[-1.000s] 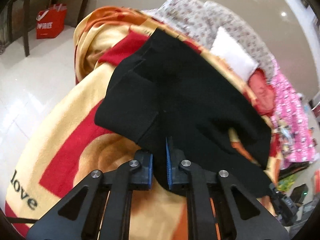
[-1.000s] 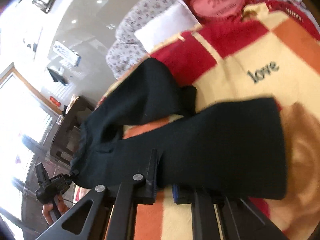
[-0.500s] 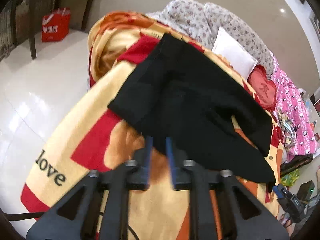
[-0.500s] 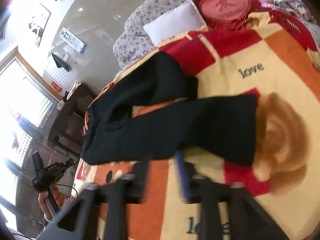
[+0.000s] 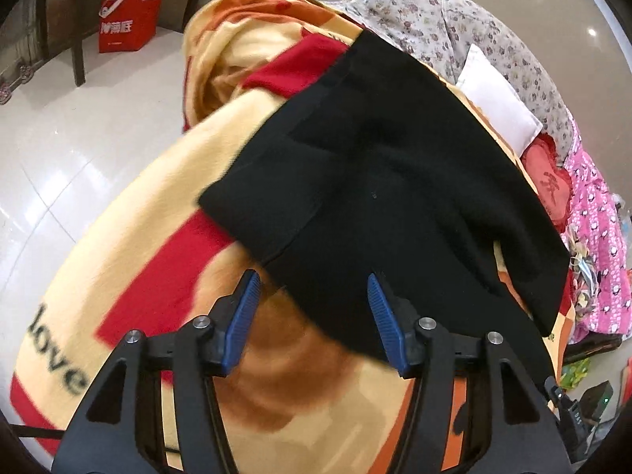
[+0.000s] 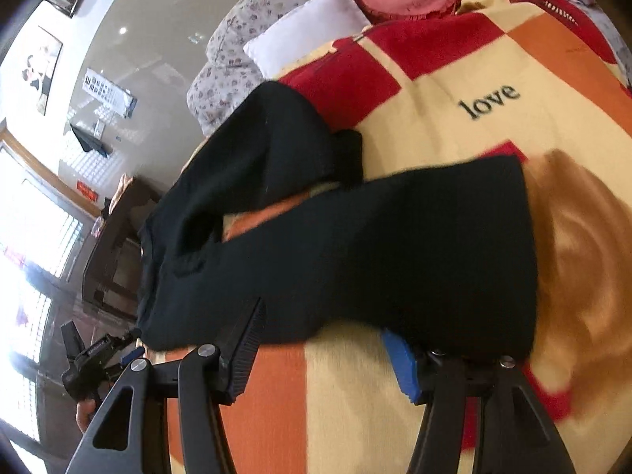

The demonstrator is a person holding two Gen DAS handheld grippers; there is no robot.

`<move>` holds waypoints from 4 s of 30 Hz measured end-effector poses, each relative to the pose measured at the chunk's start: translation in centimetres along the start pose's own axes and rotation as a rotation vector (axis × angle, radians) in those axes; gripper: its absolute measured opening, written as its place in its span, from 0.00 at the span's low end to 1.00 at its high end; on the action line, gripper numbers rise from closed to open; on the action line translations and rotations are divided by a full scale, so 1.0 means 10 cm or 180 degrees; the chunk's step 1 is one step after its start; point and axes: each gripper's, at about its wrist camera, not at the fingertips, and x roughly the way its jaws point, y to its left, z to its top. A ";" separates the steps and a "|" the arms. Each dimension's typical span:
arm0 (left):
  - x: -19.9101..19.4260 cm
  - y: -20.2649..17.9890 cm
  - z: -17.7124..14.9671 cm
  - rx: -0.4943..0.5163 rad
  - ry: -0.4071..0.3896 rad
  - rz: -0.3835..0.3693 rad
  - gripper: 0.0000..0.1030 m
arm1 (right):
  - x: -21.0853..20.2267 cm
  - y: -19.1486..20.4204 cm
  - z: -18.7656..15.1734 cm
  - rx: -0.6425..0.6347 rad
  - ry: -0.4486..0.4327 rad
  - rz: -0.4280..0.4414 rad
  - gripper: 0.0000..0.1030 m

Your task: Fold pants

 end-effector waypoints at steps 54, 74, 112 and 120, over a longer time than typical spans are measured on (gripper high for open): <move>-0.12 -0.06 -0.30 0.0854 0.0039 0.0258 0.28 | 0.51 1.00 -0.29 -0.1663 0.0575 -0.0452 0.41; 0.20 -0.24 0.34 0.0800 0.0155 0.0176 0.40 | 1.69 2.35 0.65 -0.3511 0.0478 -0.0676 0.46; -0.62 0.97 0.29 -0.0132 -0.0043 -0.0380 0.73 | 0.24 1.69 -0.78 -0.3160 0.0779 0.0051 0.47; -0.35 0.84 0.31 -0.0066 0.0087 -0.0207 0.73 | 0.45 2.17 -1.00 -0.3630 0.0868 0.0337 0.54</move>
